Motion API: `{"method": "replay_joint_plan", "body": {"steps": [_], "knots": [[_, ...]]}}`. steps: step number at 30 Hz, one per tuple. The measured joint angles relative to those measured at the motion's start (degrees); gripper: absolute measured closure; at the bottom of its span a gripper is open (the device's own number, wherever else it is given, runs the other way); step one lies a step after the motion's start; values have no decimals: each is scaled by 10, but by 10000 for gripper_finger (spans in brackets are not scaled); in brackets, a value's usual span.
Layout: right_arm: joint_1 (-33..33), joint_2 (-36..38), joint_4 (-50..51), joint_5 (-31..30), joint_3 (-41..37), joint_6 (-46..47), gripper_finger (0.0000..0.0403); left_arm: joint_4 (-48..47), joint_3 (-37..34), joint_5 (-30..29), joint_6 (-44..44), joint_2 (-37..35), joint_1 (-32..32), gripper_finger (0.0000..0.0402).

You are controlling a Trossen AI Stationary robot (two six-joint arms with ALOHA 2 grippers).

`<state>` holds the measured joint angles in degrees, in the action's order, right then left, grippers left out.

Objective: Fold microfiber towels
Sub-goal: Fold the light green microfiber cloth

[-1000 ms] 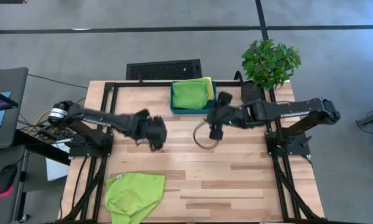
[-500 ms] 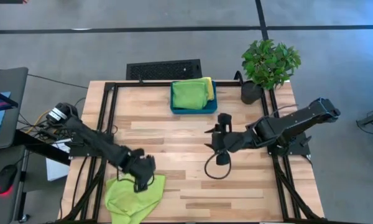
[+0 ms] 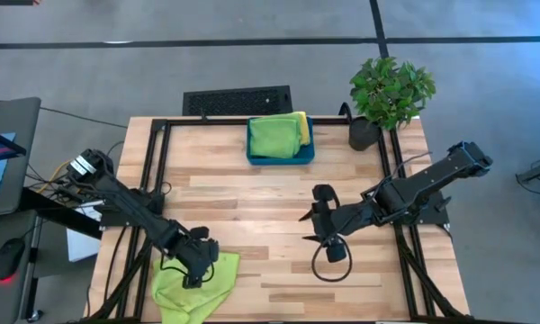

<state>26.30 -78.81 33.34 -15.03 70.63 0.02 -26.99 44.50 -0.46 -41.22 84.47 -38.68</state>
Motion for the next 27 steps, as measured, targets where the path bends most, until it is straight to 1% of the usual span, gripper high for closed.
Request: {"method": "replay_joint_plan", "body": {"steps": [2, 7, 11, 14, 16, 19, 25, 27], "knots": [[0, 0, 0, 0, 0, 7, 163, 23, -16, 1, 11, 0, 0, 223], [-2, 0, -7, 0, 0, 15, 163, 30, -43, 1, 18, 0, 0, 223], [-5, 0, -8, 0, 0, 15, 163, 48, -71, 1, 7, 0, 4, 223], [-6, 0, -8, 0, 0, 15, 163, 53, -78, 1, -4, -2, 20, 223], [-6, 0, -8, 0, 0, 15, 163, 56, -79, 1, 9, -2, 37, 223], [-6, 0, -7, 0, 0, 14, 163, 68, -79, -3, 52, -1, 69, 223], [-6, 0, -2, 0, 0, 10, 163, 75, -80, -6, 146, 0, 159, 223], [-6, 0, -2, 0, 0, 10, 163, 79, -80, -21, 179, 0, 189, 223]]}}
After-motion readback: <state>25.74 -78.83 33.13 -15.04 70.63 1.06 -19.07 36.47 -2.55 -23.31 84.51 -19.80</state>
